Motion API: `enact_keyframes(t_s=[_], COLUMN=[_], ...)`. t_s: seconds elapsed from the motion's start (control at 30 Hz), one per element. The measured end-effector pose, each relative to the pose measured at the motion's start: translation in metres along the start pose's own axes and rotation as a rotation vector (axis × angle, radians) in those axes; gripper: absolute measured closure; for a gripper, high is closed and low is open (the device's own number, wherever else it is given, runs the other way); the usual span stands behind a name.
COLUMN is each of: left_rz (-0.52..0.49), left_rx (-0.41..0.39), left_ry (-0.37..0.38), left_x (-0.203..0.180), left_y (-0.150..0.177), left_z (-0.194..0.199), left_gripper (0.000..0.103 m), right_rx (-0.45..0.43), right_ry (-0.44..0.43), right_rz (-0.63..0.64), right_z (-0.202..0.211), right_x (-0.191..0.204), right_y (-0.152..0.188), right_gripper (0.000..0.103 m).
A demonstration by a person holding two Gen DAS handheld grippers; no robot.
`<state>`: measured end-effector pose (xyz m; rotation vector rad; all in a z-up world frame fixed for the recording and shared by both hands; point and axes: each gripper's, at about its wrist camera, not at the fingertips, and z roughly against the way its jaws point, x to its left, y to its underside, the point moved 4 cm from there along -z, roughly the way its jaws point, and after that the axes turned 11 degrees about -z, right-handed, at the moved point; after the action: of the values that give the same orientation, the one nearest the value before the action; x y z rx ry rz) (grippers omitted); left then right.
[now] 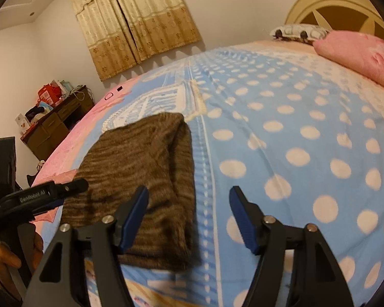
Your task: Fold small clothes
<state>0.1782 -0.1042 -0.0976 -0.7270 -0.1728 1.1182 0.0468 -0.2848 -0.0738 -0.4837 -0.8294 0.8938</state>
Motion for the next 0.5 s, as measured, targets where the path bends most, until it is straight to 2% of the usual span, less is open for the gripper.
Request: enact_keyframes(t_s=[0.17, 0.3, 0.4, 0.5], left_rz=[0.032, 0.115, 0.172, 0.206], left_rx=[0.014, 0.012, 0.023, 0.023], left_ry=[0.043, 0.101, 0.112, 0.122], left_x=[0.003, 0.010, 0.016, 0.019], left_y=[-0.003, -0.008, -0.011, -0.011], left_z=[-0.006, -0.008, -0.014, -0.019], left_gripper=[0.026, 0.026, 0.026, 0.026], right_rx=[0.015, 0.026, 0.038, 0.062], right_ry=[-0.005, -0.017, -0.024, -0.044], right_rz=[0.010, -0.009, -0.001, -0.005], right_z=[-0.008, -0.016, -0.027, -0.042], right_x=[0.001, -0.002, 0.001, 0.004], right_y=[-0.001, -0.009, -0.018, -0.023], right_gripper=[0.030, 0.030, 0.026, 0.026])
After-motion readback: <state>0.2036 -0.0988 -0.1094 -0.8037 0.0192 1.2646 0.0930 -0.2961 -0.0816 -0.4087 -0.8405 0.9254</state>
